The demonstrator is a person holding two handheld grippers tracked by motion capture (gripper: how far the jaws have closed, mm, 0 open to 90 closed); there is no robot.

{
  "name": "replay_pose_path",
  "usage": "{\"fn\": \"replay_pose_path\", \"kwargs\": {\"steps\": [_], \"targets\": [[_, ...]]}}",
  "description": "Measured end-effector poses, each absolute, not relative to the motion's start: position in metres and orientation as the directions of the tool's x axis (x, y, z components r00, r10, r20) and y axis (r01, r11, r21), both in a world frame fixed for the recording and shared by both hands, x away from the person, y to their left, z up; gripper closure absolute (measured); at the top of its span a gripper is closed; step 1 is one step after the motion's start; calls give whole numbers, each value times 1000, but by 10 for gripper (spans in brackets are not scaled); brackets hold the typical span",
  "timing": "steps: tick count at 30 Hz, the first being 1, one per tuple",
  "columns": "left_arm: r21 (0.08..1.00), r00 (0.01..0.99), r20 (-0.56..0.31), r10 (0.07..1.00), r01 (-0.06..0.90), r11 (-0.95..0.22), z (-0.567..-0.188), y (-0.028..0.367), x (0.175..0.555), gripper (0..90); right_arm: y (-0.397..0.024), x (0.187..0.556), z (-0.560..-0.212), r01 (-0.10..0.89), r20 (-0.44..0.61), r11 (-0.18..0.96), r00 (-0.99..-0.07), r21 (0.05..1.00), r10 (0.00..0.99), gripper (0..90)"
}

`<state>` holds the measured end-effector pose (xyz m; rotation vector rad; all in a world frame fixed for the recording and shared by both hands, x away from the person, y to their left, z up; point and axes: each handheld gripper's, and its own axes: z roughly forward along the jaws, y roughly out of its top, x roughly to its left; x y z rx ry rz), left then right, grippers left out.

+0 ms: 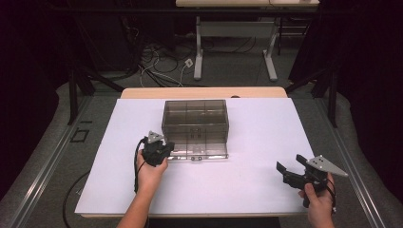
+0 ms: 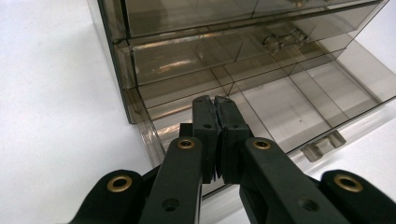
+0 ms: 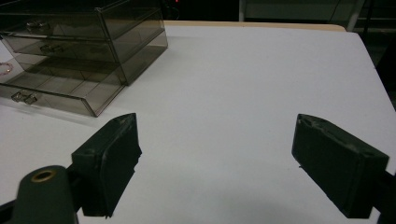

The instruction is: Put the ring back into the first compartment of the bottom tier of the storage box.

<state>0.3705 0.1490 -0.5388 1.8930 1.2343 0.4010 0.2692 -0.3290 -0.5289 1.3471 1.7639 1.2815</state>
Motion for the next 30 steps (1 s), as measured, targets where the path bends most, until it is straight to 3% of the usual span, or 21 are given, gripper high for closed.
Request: {"fn": "replay_pose_path", "kwargs": {"steps": [30], "targets": [[759, 459, -181, 870, 628, -173, -549, 148, 374, 878, -328, 269, -529, 400, 112, 33, -333, 916, 936, 144]]}}
